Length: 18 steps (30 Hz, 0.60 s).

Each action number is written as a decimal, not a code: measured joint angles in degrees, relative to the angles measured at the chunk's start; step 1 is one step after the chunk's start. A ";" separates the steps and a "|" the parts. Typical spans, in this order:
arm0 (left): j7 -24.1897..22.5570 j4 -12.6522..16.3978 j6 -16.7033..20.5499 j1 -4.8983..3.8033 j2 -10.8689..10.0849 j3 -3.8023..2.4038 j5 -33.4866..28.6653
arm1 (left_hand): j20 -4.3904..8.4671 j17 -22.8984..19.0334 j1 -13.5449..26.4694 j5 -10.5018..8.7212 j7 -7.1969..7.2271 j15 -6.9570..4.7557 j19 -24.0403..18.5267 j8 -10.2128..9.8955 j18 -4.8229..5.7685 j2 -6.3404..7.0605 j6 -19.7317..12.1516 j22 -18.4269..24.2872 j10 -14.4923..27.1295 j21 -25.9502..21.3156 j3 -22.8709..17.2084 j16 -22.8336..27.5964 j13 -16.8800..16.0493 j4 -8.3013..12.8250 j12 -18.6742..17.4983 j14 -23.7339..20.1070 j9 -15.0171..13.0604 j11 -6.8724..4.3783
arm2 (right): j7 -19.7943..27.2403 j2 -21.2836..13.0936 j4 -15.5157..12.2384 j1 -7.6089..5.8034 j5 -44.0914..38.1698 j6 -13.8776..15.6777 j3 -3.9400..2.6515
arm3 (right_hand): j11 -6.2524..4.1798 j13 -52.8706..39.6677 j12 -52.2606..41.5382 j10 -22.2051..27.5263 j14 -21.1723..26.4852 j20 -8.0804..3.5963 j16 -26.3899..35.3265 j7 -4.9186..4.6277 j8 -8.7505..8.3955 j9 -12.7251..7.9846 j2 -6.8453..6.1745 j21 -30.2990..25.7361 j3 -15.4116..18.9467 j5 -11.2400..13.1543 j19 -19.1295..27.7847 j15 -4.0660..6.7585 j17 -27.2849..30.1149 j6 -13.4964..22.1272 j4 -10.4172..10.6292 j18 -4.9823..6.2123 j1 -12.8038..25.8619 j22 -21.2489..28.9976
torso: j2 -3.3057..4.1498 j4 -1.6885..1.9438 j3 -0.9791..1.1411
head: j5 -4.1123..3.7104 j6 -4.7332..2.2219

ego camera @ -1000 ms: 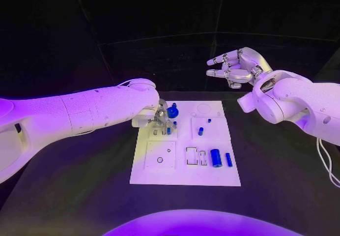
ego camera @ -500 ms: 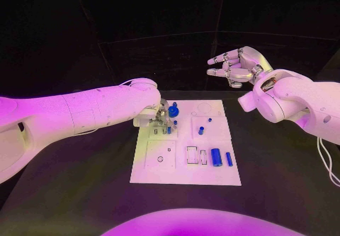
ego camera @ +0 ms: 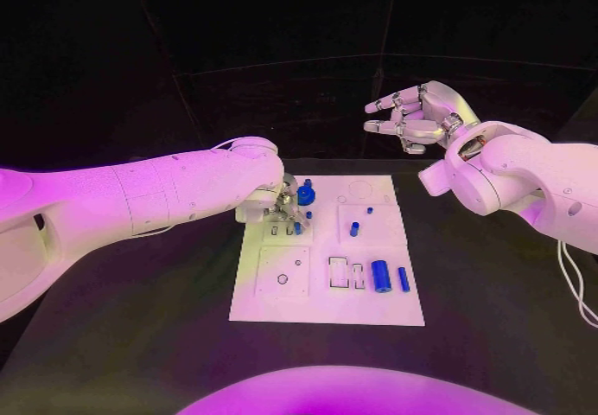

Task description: Assemble the parts on the task board

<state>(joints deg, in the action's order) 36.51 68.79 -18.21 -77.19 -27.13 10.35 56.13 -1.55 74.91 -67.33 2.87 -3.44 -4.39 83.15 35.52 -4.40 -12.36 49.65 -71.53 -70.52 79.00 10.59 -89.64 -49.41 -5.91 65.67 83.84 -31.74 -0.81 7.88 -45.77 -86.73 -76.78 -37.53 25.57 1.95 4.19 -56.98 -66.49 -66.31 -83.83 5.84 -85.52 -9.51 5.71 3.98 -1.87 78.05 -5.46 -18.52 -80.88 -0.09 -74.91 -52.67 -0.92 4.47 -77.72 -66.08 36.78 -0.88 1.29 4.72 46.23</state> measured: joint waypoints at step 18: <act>-0.21 0.30 0.18 -0.08 -0.24 -0.11 -1.19 | 0.18 0.00 -7.19 2.04 0.18 -0.21 -0.18 -2.24 0.00 0.06 -1.25 1.28 1.54 -1.12 -8.65 0.00 1.31 5.82 -1.78 0.21 0.61 -0.29 | -0.09 0.19 0.07 0.00 0.00 -0.18 0.00 | 0.00 -0.01 0.00 0.00 0.00 0.00 0.00 0.00 0.00 -0.05 0.00 0.00 -0.16 -0.62 0.00 0.00 0.00 0.00 -0.16 -0.02 0.00 -0.01 | 0.00 -0.04 0.01 | -0.04 0.15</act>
<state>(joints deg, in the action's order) 36.30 69.09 -18.03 -77.27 -27.37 10.24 54.93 -1.38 74.91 -74.52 4.90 -3.26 -4.60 82.97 33.29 -4.40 -12.30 48.40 -70.25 -68.98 77.89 1.94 -89.64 -48.10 -0.09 63.88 84.06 -31.13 -1.11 7.79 -45.58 -86.67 -76.78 -37.53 25.39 1.95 4.20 -56.98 -66.49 -66.31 -83.83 5.84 -85.52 -9.51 5.71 3.93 -1.87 78.05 -5.62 -19.14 -80.88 -0.09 -74.91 -52.67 -1.08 4.45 -77.72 -66.09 36.78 -0.92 1.29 4.68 46.38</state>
